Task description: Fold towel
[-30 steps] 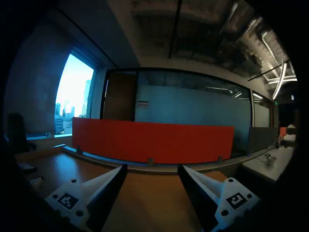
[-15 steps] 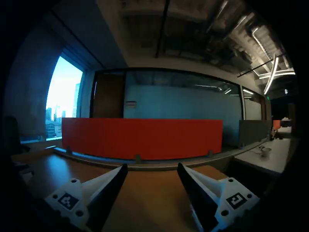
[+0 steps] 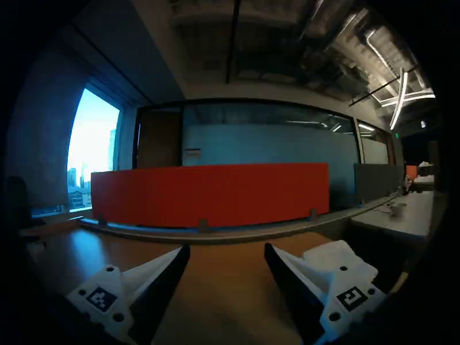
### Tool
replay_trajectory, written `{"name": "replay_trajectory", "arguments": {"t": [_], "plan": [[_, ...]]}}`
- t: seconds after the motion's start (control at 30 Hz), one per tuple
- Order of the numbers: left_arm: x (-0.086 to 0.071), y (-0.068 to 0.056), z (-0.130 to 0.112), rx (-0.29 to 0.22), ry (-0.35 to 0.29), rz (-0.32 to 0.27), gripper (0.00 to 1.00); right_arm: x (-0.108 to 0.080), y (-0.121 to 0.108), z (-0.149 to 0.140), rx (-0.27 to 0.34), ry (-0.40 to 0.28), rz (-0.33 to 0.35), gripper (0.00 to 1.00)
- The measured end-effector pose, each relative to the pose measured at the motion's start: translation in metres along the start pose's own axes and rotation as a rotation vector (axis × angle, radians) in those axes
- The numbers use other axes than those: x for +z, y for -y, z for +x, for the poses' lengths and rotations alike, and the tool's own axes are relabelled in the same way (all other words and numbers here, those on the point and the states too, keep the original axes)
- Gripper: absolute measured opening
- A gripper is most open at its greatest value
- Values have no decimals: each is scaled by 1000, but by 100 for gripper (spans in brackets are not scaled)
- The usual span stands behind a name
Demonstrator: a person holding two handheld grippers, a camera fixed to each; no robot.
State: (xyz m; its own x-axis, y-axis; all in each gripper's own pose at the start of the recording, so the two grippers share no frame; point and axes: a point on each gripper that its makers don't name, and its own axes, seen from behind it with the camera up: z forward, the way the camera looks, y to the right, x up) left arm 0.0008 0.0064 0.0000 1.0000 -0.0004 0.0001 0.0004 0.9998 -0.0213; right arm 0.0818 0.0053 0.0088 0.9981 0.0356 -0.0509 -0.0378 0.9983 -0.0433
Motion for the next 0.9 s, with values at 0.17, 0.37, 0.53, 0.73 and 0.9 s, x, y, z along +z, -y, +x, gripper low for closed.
{"name": "replay_trajectory", "arguments": {"t": [0.17,0.37,0.53,0.73,0.9], "plan": [[0,0,0,0,0,0,95,0,-4,-22,-3,6,5,100],[0,0,0,0,0,0,96,0,-4,-38,-19,5,15,100],[0,0,0,0,0,0,95,-1,-3,-51,-45,11,21,100],[0,0,0,0,0,0,95,-3,0,-60,-57,25,23,100],[0,0,0,0,0,0,95,-4,-1,-64,-53,29,21,100]]}}
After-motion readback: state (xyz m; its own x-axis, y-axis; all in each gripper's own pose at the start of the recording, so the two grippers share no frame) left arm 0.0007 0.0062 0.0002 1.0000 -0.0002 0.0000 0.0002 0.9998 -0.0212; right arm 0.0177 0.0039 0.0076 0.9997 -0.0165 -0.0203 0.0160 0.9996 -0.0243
